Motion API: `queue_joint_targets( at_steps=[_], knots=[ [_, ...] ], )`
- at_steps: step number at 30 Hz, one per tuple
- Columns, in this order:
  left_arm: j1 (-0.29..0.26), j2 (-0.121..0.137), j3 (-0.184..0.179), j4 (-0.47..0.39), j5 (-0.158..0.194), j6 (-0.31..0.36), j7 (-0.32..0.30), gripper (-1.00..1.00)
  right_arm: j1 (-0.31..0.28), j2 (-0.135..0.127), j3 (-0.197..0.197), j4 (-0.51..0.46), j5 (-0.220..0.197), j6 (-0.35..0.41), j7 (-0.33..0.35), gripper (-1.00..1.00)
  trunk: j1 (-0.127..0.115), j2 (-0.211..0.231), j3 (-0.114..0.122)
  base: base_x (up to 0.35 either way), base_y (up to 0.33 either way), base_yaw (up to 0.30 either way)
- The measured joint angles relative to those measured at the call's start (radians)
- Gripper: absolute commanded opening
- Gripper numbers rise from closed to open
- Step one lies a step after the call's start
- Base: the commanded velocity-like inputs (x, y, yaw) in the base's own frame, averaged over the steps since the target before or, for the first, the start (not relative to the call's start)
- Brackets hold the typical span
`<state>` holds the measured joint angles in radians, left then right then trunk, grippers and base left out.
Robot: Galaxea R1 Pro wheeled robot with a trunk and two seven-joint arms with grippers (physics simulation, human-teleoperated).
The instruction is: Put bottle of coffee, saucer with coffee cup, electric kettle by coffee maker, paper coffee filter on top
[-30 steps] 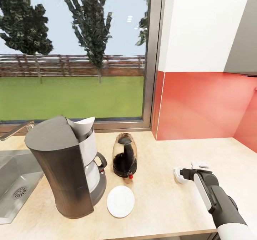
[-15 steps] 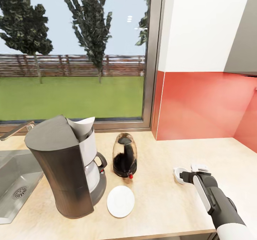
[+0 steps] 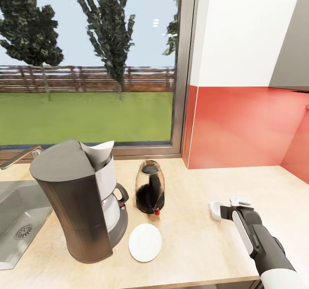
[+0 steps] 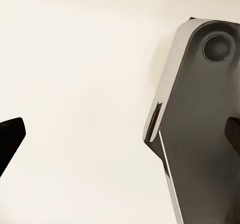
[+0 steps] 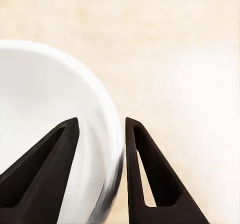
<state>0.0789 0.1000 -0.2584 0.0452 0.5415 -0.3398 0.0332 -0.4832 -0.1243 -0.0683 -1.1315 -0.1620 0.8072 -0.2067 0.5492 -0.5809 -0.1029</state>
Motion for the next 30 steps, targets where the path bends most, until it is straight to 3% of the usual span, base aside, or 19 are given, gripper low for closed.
queue_joint_targets(
  at_steps=[18,19,28,30],
  knots=[
    [0.000,0.000,-0.001,0.000,0.000,0.000,0.000,1.00,0.000,0.003,0.007,0.000,0.007,-0.001,-0.002,-1.00,0.000,0.000,0.000,0.000,0.000,0.000],
    [0.000,0.000,-0.001,0.000,0.000,0.000,0.000,1.00,0.001,0.003,0.016,-0.004,-0.029,-0.005,-0.001,-1.00,0.000,0.000,0.000,0.000,0.000,0.000],
    [0.000,0.000,0.000,0.000,0.000,0.000,0.000,1.00,0.001,0.009,0.143,-0.147,-0.029,-0.002,-0.001,-1.00,0.000,0.000,0.000,0.000,0.000,0.000],
    [0.000,0.000,0.000,0.000,0.000,0.000,0.000,1.00,0.001,0.025,0.166,-0.156,-0.035,-0.001,-0.002,-1.00,0.000,0.000,0.000,0.000,0.000,0.000]
  ],
)
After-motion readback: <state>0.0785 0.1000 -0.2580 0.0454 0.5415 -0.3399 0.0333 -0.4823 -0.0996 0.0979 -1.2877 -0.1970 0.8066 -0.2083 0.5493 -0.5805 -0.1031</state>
